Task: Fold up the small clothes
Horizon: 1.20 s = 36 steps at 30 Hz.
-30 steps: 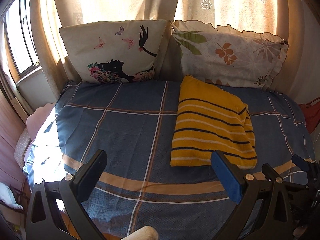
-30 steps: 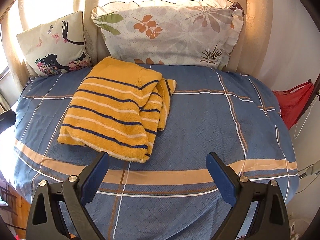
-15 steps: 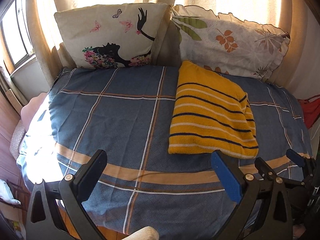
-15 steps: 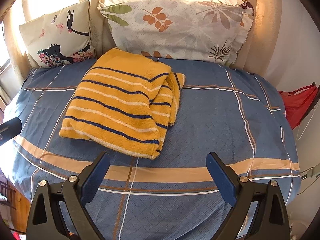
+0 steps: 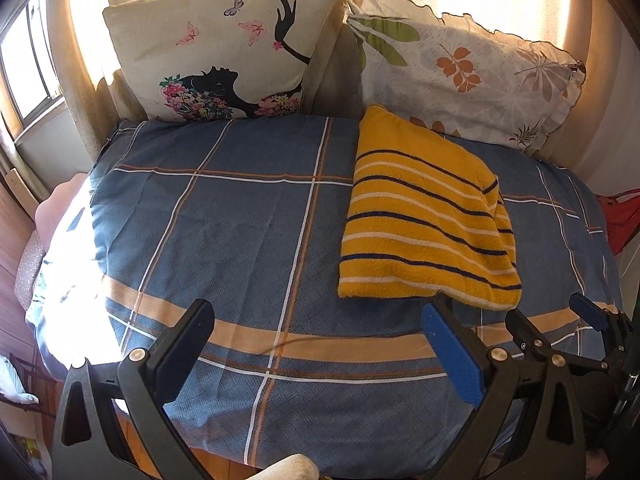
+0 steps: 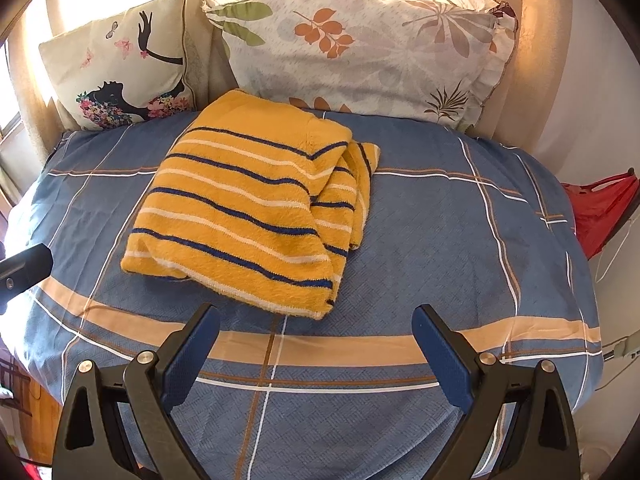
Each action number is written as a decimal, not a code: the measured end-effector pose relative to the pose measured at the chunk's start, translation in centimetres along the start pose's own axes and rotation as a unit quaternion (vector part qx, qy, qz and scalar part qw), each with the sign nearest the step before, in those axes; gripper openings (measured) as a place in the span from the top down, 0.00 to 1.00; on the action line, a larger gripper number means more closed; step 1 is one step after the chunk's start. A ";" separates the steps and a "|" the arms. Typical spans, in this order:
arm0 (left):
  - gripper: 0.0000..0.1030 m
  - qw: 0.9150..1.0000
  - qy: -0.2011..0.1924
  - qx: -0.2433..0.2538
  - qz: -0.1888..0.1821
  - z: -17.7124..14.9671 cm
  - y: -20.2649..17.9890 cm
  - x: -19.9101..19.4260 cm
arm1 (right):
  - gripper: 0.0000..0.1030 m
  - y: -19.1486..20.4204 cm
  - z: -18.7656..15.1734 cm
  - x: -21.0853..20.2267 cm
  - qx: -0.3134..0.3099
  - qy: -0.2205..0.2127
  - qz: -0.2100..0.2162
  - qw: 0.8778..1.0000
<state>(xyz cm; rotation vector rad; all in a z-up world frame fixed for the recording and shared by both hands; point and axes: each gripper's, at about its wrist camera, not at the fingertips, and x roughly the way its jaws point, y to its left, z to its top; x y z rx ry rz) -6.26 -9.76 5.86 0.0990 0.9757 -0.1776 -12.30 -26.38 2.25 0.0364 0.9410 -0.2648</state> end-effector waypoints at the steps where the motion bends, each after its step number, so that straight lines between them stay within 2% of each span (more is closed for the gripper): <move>1: 0.00 1.000 0.001 -0.001 0.000 0.0 0.0 0.1 | 0.04 0.1 0.0 0.1 0.000 0.001 0.000 1.000; 36: 0.00 0.999 0.032 -0.016 0.000 0.2 -0.1 1.9 | 0.04 -0.4 0.6 1.6 0.000 0.014 -0.001 1.000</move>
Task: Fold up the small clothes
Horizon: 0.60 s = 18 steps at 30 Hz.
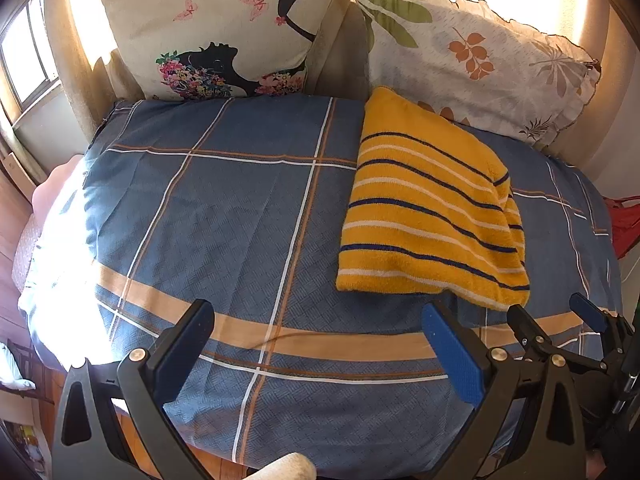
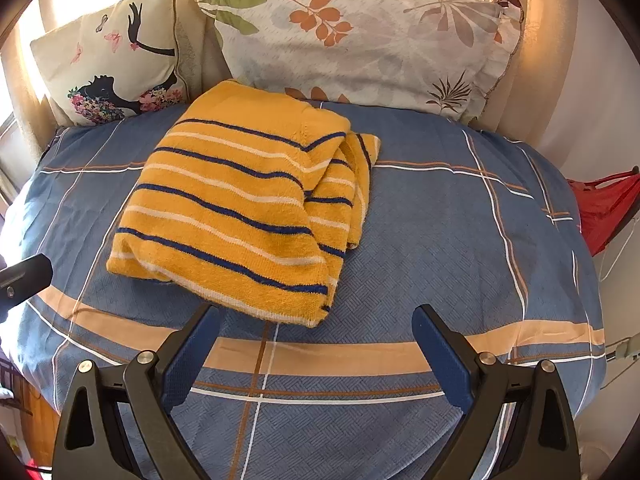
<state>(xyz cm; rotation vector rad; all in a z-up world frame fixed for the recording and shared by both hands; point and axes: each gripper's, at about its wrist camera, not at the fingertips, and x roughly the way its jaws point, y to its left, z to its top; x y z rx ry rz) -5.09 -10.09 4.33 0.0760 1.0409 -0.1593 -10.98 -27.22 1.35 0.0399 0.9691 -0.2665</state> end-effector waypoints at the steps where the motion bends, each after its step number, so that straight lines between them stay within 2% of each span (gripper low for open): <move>1: 0.00 1.000 0.001 -0.001 0.000 0.0 -0.1 0.1 | 0.04 0.1 -0.1 0.0 0.000 0.000 -0.001 1.000; 18: 0.00 1.000 0.019 -0.011 -0.001 -0.4 -0.2 0.8 | 0.04 0.2 0.0 0.5 -0.015 0.010 0.001 1.000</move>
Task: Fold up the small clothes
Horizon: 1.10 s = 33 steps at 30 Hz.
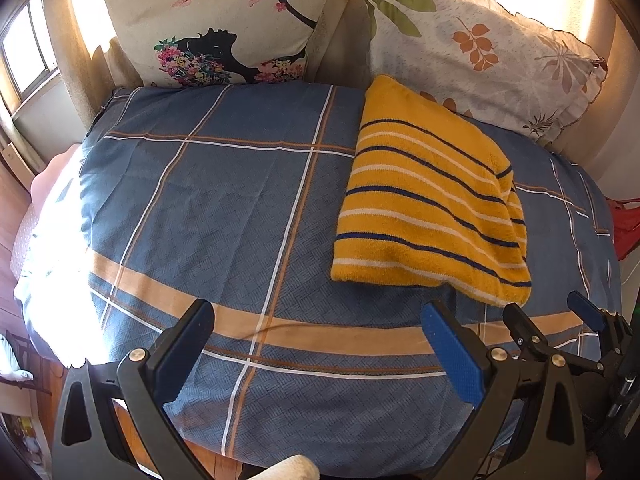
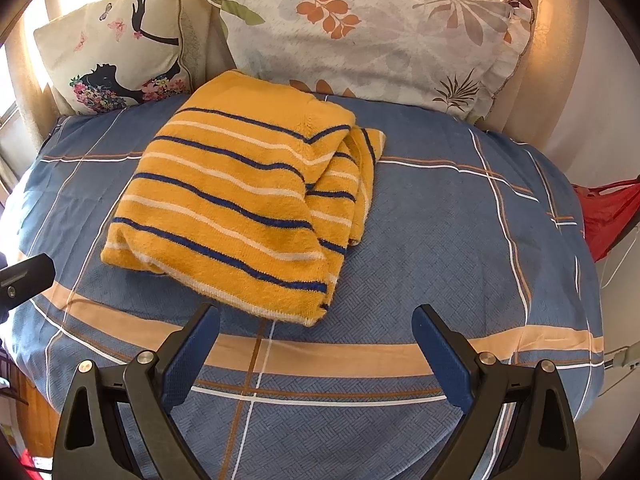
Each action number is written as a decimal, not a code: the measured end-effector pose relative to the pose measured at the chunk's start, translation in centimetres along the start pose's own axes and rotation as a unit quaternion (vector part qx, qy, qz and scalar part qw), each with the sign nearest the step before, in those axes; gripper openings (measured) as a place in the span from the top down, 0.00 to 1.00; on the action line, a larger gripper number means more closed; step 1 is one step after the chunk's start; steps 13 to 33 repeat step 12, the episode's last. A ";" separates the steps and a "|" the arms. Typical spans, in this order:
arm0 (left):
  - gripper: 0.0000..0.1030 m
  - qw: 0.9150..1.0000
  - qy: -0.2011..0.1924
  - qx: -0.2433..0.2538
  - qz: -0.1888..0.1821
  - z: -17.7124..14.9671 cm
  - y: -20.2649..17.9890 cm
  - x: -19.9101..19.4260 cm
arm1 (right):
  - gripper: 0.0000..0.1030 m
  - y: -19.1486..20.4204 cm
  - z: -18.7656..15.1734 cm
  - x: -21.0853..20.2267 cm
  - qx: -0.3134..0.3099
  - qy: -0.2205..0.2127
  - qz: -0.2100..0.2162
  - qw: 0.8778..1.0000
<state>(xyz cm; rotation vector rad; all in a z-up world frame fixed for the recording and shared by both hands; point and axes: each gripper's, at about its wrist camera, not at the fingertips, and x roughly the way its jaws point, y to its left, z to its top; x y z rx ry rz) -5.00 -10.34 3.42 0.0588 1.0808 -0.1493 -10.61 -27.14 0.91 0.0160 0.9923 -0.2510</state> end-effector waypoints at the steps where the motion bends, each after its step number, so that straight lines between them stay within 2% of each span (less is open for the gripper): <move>1: 0.00 1.000 0.003 -0.003 0.000 0.0 0.1 0.1 | 0.04 0.1 0.1 0.0 -0.003 0.000 0.001 1.000; 7: 0.00 1.000 0.014 -0.014 0.018 0.2 1.0 0.9 | 0.04 0.9 0.3 0.0 -0.023 -0.006 -0.002 1.000; 11: 0.00 0.999 0.030 -0.026 0.017 -0.1 1.3 1.2 | 0.04 0.7 0.2 0.1 -0.020 -0.003 -0.001 1.000; 33: 0.00 0.999 0.031 -0.024 0.018 -0.3 1.2 1.1 | 0.04 0.6 0.1 0.1 -0.017 -0.001 0.000 1.000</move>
